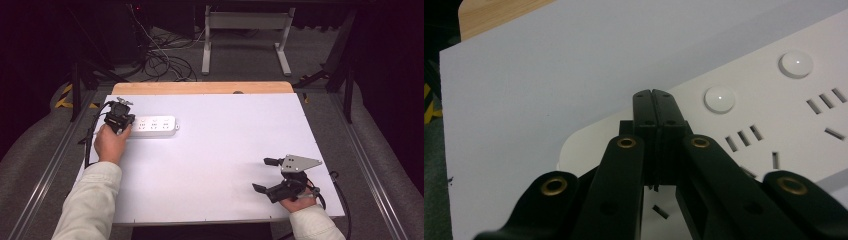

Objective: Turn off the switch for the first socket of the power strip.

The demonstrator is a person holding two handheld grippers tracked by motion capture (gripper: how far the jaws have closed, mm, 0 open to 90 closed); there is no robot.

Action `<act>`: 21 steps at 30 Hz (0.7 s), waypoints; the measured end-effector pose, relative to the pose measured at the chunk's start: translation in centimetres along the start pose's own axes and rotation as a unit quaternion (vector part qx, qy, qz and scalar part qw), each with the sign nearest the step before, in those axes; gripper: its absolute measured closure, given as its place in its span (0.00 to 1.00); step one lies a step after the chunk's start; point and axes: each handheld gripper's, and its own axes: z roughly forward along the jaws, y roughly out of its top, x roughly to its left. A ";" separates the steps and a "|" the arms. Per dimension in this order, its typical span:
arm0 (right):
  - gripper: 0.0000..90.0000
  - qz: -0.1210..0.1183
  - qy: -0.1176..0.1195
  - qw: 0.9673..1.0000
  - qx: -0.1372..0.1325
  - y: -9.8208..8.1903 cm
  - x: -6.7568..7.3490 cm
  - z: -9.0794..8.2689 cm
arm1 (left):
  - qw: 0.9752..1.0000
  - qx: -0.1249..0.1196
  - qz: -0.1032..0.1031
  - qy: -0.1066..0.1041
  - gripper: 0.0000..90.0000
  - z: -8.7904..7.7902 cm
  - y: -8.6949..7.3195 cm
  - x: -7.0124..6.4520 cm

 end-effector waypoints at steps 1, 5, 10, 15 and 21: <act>0.06 0.000 0.000 1.000 0.000 0.0 0.0 0.0 | 1.000 -0.002 -0.002 0.001 1.00 0.0 -0.1 0.0; 0.06 0.001 0.001 1.000 0.000 0.0 0.0 0.0 | 1.000 -0.004 -0.007 -0.004 1.00 0.0 -0.1 0.1; 0.06 0.001 0.002 1.000 0.000 0.0 0.0 0.0 | 1.000 -0.003 -0.027 -0.016 1.00 0.0 -0.2 0.4; 0.06 0.002 0.003 1.000 0.000 0.0 0.0 0.0 | 0.999 -0.009 -0.040 -0.025 1.00 0.0 -0.3 0.7; 0.06 0.003 0.004 1.000 0.001 -0.1 0.0 0.0 | 0.998 -0.008 -0.048 -0.031 1.00 0.0 -0.3 0.8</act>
